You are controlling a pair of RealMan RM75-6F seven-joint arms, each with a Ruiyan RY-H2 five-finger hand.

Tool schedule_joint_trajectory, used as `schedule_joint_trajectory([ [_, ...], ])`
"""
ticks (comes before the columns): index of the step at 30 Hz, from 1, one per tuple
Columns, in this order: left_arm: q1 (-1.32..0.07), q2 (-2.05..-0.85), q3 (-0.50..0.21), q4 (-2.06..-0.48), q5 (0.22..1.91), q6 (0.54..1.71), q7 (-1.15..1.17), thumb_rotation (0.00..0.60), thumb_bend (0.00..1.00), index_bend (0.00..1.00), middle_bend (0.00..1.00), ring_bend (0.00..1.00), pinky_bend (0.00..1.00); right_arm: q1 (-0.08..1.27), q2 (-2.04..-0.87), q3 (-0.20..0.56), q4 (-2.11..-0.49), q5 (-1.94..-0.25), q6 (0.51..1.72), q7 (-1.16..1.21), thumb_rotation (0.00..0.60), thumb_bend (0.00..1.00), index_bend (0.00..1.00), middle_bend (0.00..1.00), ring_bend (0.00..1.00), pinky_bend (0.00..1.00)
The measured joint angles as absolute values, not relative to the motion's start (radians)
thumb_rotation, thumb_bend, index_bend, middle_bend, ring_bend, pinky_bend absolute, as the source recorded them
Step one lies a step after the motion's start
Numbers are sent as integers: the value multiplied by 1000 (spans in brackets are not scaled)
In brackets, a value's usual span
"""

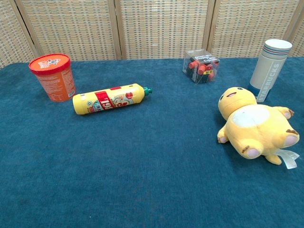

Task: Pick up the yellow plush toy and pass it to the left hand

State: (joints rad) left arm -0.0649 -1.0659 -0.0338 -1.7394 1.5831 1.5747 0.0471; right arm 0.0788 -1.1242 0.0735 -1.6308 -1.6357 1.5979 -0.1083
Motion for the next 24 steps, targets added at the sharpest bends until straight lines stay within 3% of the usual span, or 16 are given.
schedule_joint_trajectory([
  [13, -70, -1068, -37, -1740, 1570, 1559, 52, 600, 0, 0, 0, 0, 0, 131, -1123, 53, -1631, -1686, 1514, -114, 600, 0, 0, 0, 0, 0],
  [19, -91, -1079, -51, -1743, 1522, 1510, 76, 600, 0, 0, 0, 0, 0, 273, -1099, 63, -1702, -1701, 1278, -119, 600, 0, 0, 0, 0, 0],
  [24, -109, -1088, -59, -1737, 1487, 1467, 88, 600, 0, 0, 0, 0, 0, 419, -1110, 106, -1780, -1617, 1041, -221, 600, 0, 0, 0, 0, 0],
])
